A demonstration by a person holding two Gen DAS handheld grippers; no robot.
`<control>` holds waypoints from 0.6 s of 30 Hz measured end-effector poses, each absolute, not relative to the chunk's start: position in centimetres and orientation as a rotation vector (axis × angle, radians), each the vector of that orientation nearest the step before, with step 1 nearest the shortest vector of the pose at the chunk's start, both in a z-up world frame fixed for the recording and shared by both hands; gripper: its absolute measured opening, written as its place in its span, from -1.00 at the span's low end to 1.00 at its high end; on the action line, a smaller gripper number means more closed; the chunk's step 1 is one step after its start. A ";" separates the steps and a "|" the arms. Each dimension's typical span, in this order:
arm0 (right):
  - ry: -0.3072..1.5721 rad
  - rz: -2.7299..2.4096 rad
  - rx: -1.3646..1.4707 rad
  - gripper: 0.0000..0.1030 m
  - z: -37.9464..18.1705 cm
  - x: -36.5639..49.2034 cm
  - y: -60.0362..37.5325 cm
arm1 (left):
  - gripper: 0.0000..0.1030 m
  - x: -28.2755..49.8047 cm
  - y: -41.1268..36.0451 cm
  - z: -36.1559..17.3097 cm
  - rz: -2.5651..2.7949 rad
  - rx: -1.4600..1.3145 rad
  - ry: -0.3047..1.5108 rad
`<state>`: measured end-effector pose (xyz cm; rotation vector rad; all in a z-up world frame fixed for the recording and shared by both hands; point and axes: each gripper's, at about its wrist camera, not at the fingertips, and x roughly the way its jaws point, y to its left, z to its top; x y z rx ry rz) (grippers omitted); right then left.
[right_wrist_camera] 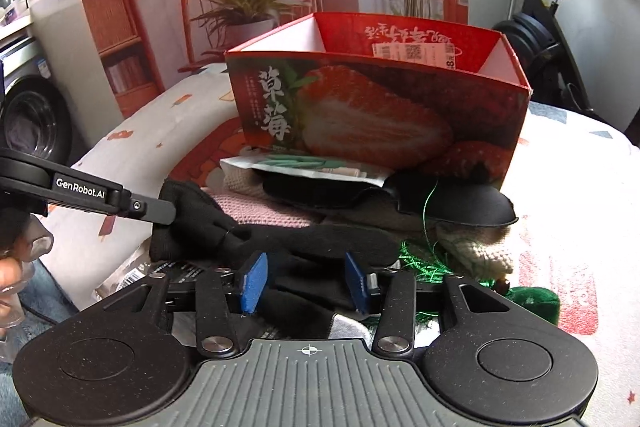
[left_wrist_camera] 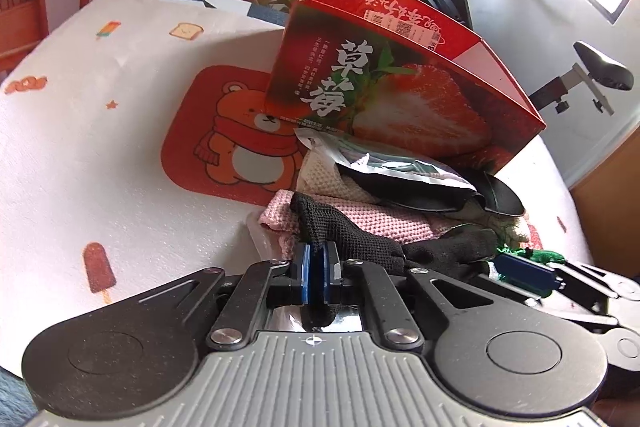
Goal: Organize soft objects
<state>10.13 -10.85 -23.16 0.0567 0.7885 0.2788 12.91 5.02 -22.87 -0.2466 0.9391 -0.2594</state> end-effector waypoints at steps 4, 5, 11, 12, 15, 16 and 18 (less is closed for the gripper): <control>0.811 0.277 0.061 0.05 -23.8 10.1 -10.8 | -0.83 12.8 4.9 -23.0 -0.259 -0.248 0.941; 0.814 0.278 0.062 0.09 -23.9 10.2 -10.8 | -0.83 12.8 4.9 -23.0 -0.259 -0.249 0.940; 0.825 0.298 0.017 0.13 -24.9 10.4 -9.8 | -0.65 12.6 4.8 -22.8 -0.271 -0.245 0.929; 0.818 0.308 0.001 0.15 -25.0 10.4 -9.5 | -0.50 12.6 4.8 -22.7 -0.273 -0.242 0.926; 0.807 0.321 -0.064 0.19 -25.5 10.3 -8.7 | -0.29 12.8 4.9 -22.9 -0.269 -0.243 0.932; 0.807 0.320 -0.083 0.19 -25.7 10.3 -8.5 | -0.29 12.9 4.9 -23.0 -0.270 -0.243 0.937; 0.805 0.319 -0.086 0.18 -25.9 10.4 -8.5 | -0.29 13.0 5.0 -23.3 -0.275 -0.253 0.943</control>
